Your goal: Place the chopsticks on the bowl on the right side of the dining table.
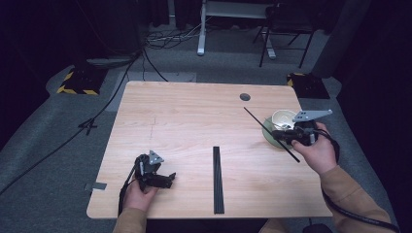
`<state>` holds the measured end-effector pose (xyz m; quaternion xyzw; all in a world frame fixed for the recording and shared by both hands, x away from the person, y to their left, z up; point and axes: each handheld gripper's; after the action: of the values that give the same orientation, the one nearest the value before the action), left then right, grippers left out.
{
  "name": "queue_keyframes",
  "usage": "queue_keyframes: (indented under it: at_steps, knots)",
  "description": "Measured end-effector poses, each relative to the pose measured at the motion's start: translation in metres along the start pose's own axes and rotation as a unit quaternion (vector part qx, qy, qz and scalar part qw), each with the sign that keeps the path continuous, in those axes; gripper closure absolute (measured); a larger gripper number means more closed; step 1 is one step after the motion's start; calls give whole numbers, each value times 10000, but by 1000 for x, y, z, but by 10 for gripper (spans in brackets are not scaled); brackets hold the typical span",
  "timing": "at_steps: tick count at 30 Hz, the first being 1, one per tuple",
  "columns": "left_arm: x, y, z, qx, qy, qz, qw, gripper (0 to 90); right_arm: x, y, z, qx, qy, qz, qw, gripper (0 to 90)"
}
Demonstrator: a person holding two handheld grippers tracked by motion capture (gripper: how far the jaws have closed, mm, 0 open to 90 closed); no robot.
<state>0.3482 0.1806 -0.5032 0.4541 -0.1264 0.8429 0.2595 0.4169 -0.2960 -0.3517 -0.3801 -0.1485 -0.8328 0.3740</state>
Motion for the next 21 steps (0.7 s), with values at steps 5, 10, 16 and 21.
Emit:
queue_keyframes:
  at_steps: [5, 10, 16, 21]
  knots:
    - [0, 0, 0, 2, -1, -6, 10000, 4, 11, 16, 3, -172, 137, -125, 9997, 862]
    - [-1, 0, 0, 0, 6, -16, 10000, 4, 14, 26, 6, -254, 118, -221, 9994, 862]
    - [-1, 0, 0, -1, 7, -14, 10000, 4, 14, 51, 8, -375, 45, -395, 9985, 862]
    - [-1, 0, 0, 6, 8, -17, 10000, 4, 8, 69, 7, -463, -46, -511, 9976, 862]
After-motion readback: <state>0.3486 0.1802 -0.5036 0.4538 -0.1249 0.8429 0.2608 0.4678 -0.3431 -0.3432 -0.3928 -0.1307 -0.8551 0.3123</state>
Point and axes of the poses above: each handheld gripper's, and its own axes: x roughly backward along the jaws, z roughly out of its top, y roughly to its right, and after that the axes turned 7 degrees about -y, right-handed
